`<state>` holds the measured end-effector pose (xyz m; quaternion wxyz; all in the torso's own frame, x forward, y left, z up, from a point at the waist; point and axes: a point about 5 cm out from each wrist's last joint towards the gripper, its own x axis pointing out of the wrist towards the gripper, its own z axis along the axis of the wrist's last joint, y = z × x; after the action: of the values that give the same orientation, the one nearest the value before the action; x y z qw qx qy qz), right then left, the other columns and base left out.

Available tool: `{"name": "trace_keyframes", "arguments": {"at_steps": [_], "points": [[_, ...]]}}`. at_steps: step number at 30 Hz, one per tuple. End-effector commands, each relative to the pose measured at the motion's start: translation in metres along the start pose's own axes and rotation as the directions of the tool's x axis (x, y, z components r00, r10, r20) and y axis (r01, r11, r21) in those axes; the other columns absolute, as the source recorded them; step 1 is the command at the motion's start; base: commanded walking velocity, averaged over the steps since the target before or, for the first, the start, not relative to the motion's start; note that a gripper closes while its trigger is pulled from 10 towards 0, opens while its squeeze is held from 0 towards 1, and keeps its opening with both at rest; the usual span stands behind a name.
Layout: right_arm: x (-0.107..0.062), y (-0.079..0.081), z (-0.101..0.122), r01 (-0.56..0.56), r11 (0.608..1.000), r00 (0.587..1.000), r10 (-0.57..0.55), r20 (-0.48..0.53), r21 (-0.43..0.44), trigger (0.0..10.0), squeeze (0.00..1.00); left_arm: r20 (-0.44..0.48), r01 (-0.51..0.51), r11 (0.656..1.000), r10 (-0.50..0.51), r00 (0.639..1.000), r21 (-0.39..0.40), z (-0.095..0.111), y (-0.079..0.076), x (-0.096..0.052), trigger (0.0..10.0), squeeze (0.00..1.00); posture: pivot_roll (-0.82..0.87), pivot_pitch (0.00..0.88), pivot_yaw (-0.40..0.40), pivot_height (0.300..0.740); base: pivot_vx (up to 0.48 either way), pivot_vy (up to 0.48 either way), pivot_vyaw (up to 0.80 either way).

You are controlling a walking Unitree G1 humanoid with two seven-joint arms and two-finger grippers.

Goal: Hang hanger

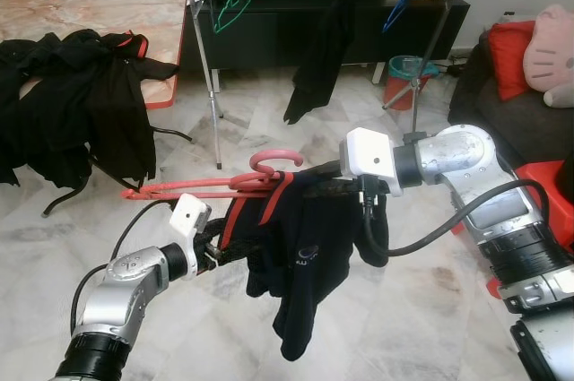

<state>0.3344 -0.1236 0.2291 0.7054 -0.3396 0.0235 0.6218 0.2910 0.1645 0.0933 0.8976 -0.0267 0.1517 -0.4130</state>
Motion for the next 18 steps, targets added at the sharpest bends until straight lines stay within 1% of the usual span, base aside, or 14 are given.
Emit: {"name": "trace_keyframes", "arguments": {"at_steps": [1,3,4,5,6,7,8,9,10,11,18], "points": [[-0.0052,-0.0072,0.0152,0.017,0.998,0.999,-0.016,0.028,-0.056,10.0,0.00,-0.025,0.030,0.999,-0.030,0.999,0.015,-0.0013,-0.0046,0.0000,9.6,0.00,-0.14,0.000,-0.072,0.732,0.000,0.000,0.00],[-0.0051,-0.0079,0.0157,0.020,0.998,0.999,-0.018,0.029,-0.058,10.0,0.00,-0.024,0.030,0.999,-0.029,0.999,0.017,-0.0016,-0.0051,0.0011,9.5,0.00,-0.14,0.000,-0.072,0.732,0.000,0.000,0.00],[-0.0049,-0.0086,0.0164,0.022,0.998,0.999,-0.021,0.029,-0.060,10.0,0.00,-0.020,0.020,1.000,-0.020,1.000,0.015,-0.0018,-0.0051,0.0028,6.5,0.00,-0.14,0.000,-0.073,0.732,0.000,0.000,0.00],[-0.0048,-0.0090,0.0166,0.023,0.998,0.999,-0.022,0.029,-0.060,10.0,0.00,-0.019,0.015,1.000,-0.015,1.000,0.015,-0.0019,-0.0049,0.0036,6.5,0.00,-0.14,0.000,-0.073,0.732,0.000,0.000,0.00],[-0.0046,-0.0095,0.0173,0.025,0.998,0.999,-0.023,0.030,-0.062,10.0,0.00,-0.025,0.005,1.000,-0.004,1.000,0.020,-0.0030,-0.0048,0.0049,4.4,0.00,-0.14,0.000,-0.073,0.732,0.000,0.000,0.00],[-0.0046,-0.0096,0.0176,0.025,0.998,0.999,-0.023,0.031,-0.063,10.0,0.00,-0.028,0.004,1.000,-0.003,1.000,0.021,-0.0034,-0.0049,0.0051,3.3,0.00,-0.14,0.000,-0.073,0.732,0.000,0.000,0.00],[-0.0046,-0.0097,0.0180,0.026,0.998,0.999,-0.024,0.031,-0.064,10.0,0.00,-0.032,0.002,1.000,-0.002,0.999,0.023,-0.0042,-0.0051,0.0054,3.3,0.00,-0.14,0.000,-0.073,0.732,0.000,0.000,0.00],[-0.0047,-0.0100,0.0184,0.028,0.997,0.999,-0.026,0.032,-0.066,10.0,0.00,-0.035,-0.003,1.000,0.004,0.999,0.025,-0.0050,-0.0050,0.0056,1.6,0.00,-0.14,0.000,-0.073,0.732,0.000,0.000,0.00],[-0.0048,-0.0102,0.0188,0.029,0.997,0.999,-0.027,0.032,-0.067,10.0,0.00,-0.037,-0.008,1.000,0.009,0.999,0.026,-0.0058,-0.0050,0.0058,0.4,0.00,-0.14,0.000,-0.073,0.732,0.000,0.000,0.00],[-0.0050,-0.0106,0.0188,0.031,0.997,0.999,-0.029,0.032,-0.068,10.0,0.00,-0.037,-0.009,1.000,0.010,0.999,0.026,-0.0062,-0.0051,0.0062,0.0,0.00,-0.15,0.000,-0.074,0.732,0.000,0.000,0.00],[-0.0050,-0.0116,0.0193,0.035,0.997,0.999,-0.033,0.031,-0.068,10.0,0.00,-0.034,-0.015,1.000,0.016,0.999,0.021,-0.0078,-0.0068,0.0084,0.0,0.00,-0.15,0.000,-0.076,0.732,0.000,0.000,0.00]]}}
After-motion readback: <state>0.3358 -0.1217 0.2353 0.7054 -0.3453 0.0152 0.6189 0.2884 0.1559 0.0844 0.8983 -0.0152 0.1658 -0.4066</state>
